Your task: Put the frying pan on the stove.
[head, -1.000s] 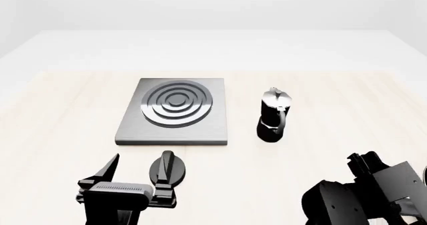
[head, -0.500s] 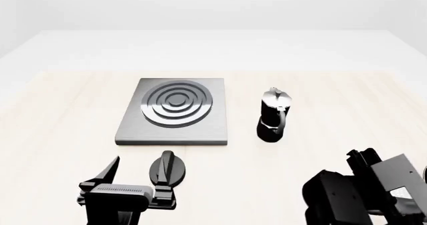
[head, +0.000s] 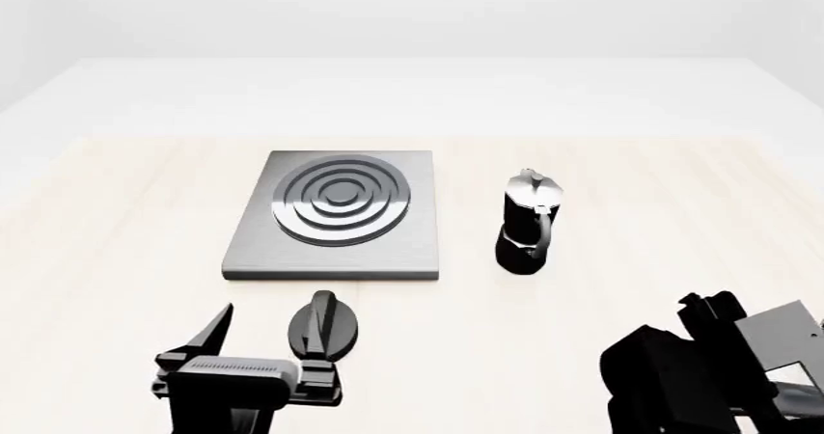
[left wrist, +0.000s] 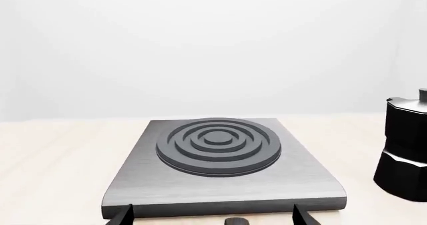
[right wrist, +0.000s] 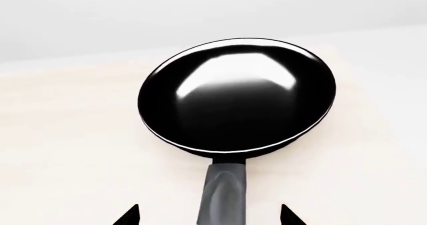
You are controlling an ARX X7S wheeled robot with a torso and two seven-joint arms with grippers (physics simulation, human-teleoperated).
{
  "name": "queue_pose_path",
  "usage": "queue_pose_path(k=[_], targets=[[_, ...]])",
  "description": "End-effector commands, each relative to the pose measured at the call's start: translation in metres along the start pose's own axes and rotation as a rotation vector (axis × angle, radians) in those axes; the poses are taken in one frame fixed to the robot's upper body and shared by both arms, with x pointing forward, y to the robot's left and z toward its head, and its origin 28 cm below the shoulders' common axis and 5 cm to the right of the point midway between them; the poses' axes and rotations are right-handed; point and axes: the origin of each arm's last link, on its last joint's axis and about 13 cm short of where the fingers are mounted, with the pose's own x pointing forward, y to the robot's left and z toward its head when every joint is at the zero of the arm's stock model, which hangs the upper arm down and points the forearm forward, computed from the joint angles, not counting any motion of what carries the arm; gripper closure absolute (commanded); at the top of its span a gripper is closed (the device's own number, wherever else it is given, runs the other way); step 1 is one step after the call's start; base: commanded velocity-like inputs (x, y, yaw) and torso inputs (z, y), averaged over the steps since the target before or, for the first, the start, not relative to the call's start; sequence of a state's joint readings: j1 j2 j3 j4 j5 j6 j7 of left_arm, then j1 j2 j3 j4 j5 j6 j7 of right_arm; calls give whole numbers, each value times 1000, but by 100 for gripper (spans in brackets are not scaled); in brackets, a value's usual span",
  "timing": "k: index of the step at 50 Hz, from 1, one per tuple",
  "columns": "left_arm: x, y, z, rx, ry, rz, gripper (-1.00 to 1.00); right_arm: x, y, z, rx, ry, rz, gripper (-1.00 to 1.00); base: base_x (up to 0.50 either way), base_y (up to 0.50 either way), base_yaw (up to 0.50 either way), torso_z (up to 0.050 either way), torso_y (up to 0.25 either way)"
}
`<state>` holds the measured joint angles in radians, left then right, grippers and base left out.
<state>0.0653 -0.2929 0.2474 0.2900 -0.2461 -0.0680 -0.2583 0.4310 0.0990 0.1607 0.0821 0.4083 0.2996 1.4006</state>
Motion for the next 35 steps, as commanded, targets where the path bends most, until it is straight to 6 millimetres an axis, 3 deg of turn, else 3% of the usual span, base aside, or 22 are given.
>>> queue_pose_path(k=[1,35], targets=[[1,-1,0,2,0,-5,-100,4,-5,4,4,24,-14,-100,0,0,0,0,0],[3,-5,5,14,-8,-19,-100,11,-7,-17,14,150,-28,-100,0,0,0,0,0]])
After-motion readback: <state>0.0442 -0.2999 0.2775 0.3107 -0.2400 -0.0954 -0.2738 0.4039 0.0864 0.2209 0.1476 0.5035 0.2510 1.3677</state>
